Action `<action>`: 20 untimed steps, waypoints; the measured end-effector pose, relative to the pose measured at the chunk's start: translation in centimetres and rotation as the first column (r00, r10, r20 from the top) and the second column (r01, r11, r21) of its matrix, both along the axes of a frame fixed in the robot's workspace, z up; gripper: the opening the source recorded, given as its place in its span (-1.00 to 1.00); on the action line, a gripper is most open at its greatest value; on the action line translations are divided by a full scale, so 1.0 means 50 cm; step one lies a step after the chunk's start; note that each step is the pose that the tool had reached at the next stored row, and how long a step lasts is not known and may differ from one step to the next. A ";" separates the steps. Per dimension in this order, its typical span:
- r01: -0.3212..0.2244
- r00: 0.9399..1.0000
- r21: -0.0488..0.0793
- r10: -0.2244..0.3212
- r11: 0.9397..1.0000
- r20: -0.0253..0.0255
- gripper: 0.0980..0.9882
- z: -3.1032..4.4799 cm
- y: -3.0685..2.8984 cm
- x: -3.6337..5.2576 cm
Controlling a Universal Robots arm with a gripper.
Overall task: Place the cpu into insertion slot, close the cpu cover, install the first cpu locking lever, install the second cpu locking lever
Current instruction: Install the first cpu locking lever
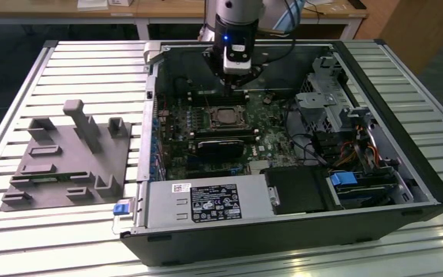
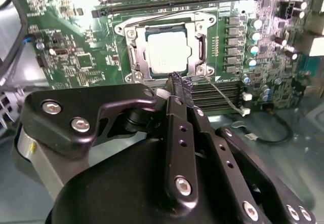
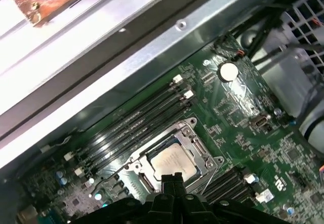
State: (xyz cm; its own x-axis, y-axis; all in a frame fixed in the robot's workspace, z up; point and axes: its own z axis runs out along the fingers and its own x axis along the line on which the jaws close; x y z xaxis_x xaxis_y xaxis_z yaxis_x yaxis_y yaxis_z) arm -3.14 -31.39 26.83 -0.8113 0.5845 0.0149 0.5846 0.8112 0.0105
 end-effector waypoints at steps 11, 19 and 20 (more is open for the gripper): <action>-0.115 0.993 0.007 0.115 0.993 0.015 -0.96 -0.001 0.000 0.000; -0.245 0.969 0.007 0.245 0.970 0.018 -0.96 -0.004 0.000 0.000; -0.258 0.966 0.007 0.258 0.966 0.018 -0.96 -0.005 0.000 0.000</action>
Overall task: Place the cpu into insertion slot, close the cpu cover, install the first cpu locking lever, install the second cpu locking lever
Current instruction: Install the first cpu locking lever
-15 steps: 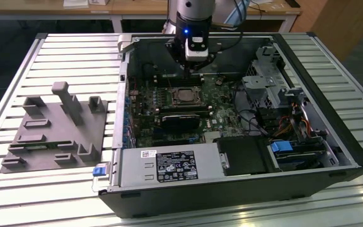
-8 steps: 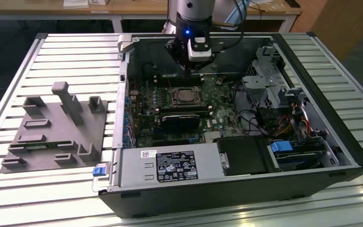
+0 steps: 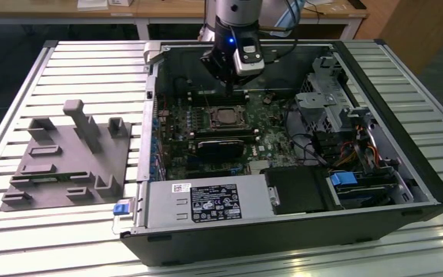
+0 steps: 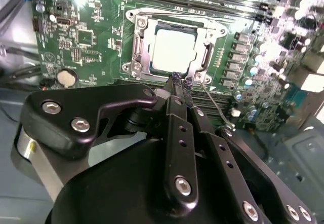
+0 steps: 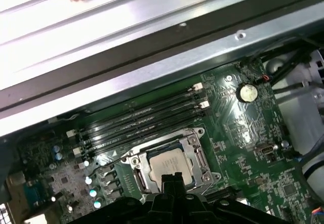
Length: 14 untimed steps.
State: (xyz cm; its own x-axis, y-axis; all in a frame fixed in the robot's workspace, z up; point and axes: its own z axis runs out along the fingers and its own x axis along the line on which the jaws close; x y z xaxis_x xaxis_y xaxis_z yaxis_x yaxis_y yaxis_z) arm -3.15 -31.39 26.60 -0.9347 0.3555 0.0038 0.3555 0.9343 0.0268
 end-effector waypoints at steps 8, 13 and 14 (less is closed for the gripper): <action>-0.023 1.000 0.014 0.023 1.000 0.010 -0.96 -0.002 0.000 -0.018; -0.072 0.997 0.041 0.071 0.997 0.011 -0.96 -0.003 0.000 -0.019; -0.090 0.996 0.041 0.090 0.995 0.011 -0.96 -0.003 0.000 -0.019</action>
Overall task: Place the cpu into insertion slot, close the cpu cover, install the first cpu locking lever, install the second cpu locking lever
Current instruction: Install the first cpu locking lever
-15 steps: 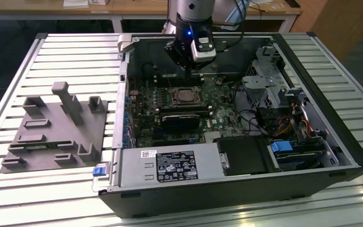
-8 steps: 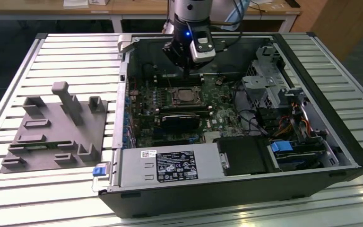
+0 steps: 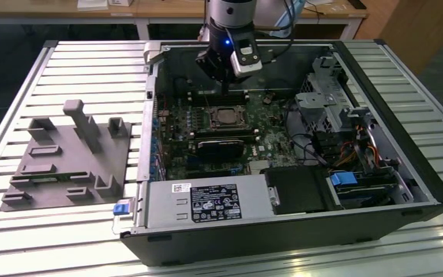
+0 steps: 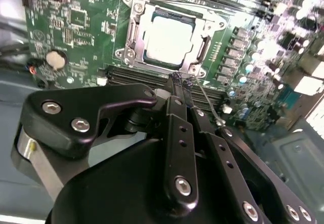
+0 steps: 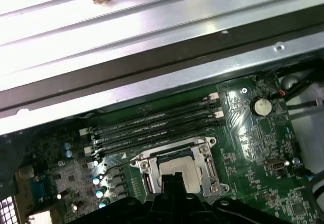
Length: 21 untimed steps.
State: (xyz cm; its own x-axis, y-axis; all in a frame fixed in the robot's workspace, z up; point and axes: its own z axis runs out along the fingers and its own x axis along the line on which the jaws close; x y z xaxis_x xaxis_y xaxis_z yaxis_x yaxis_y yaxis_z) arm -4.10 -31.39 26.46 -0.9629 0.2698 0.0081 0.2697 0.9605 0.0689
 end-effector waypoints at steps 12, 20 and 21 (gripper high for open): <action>-0.051 0.999 0.000 0.051 0.999 0.000 -0.96 0.000 0.000 -0.009; -0.051 0.999 0.000 0.051 0.999 0.000 -0.96 0.000 0.000 -0.014; -0.051 0.999 0.000 0.051 0.999 0.000 -0.96 0.000 0.000 -0.015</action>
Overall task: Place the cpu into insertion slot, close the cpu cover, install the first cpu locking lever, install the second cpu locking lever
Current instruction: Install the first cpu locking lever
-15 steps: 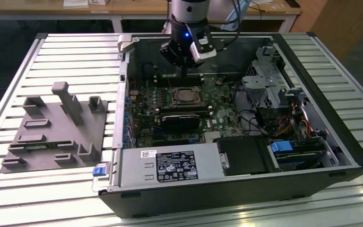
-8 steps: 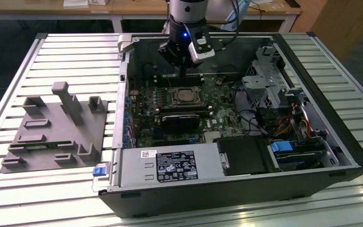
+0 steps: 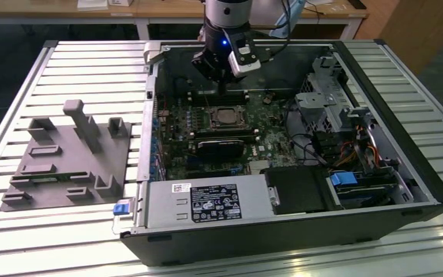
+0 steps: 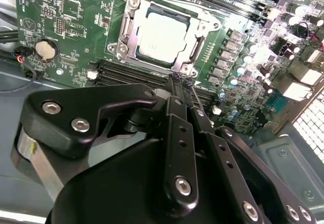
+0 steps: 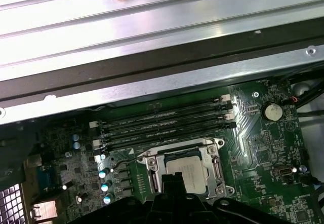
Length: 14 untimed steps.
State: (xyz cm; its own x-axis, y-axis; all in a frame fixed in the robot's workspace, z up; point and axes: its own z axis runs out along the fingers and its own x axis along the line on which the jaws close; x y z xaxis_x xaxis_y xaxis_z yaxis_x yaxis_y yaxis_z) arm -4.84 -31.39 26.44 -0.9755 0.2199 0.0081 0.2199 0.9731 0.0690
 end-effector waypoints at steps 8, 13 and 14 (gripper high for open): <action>0.000 1.000 0.000 0.000 1.000 0.000 -0.96 0.000 0.000 -0.008; -0.004 1.000 0.000 0.004 1.000 0.000 -0.96 0.000 0.000 -0.016; -0.009 1.000 0.000 0.009 1.000 0.000 -0.96 0.000 0.000 -0.016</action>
